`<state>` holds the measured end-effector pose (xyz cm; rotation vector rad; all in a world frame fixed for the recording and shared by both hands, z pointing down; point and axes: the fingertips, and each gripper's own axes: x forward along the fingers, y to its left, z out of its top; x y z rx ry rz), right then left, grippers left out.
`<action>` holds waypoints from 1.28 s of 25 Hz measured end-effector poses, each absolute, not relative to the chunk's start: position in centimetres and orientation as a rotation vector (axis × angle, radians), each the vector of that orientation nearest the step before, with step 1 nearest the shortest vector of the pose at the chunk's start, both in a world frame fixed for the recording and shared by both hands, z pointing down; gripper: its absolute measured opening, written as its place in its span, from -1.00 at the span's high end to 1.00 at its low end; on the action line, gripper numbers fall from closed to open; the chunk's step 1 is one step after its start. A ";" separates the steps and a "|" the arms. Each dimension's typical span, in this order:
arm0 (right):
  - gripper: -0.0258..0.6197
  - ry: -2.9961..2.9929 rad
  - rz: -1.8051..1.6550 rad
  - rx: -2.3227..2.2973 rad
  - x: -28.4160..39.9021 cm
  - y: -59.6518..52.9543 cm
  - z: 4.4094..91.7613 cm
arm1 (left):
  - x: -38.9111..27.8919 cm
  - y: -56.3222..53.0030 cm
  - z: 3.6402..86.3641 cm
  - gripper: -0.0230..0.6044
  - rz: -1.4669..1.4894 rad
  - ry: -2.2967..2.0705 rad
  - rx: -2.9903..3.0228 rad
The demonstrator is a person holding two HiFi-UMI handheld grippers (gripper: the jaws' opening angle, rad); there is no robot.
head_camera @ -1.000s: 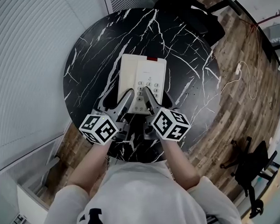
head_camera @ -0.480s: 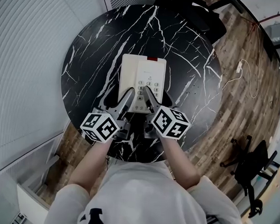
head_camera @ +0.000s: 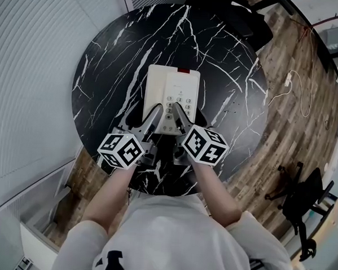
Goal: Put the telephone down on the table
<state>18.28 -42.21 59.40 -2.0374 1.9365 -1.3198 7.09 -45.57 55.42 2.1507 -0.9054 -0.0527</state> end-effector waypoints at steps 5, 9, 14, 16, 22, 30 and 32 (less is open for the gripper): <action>-0.10 1.933 -1.315 -2.045 18.5 -42.3 59.7 | 7.4 -45.7 55.7 -0.03 -0.047 -0.899 2.156; -0.10 1.926 -1.313 -2.045 18.5 -42.3 59.8 | 7.5 -45.6 55.9 -0.04 -0.035 -0.904 2.177; -0.10 1.916 -1.305 -2.047 18.5 -42.1 60.1 | 7.7 -45.5 56.0 -0.05 0.014 -0.911 2.249; -0.10 1.929 -1.284 -2.067 18.4 -42.0 60.2 | 7.7 -45.4 55.9 -0.05 0.023 -0.909 2.282; -0.10 1.939 -1.266 -2.080 18.5 -41.8 60.5 | 7.7 -45.0 55.8 -0.05 0.077 -0.948 2.359; -0.10 2.006 -1.233 -2.122 17.6 -41.2 60.8 | 6.8 -44.4 56.4 -0.05 0.156 -0.974 2.399; -0.10 2.009 -1.223 -2.135 17.5 -41.1 60.9 | 6.5 -44.3 56.4 -0.05 0.165 -0.974 2.411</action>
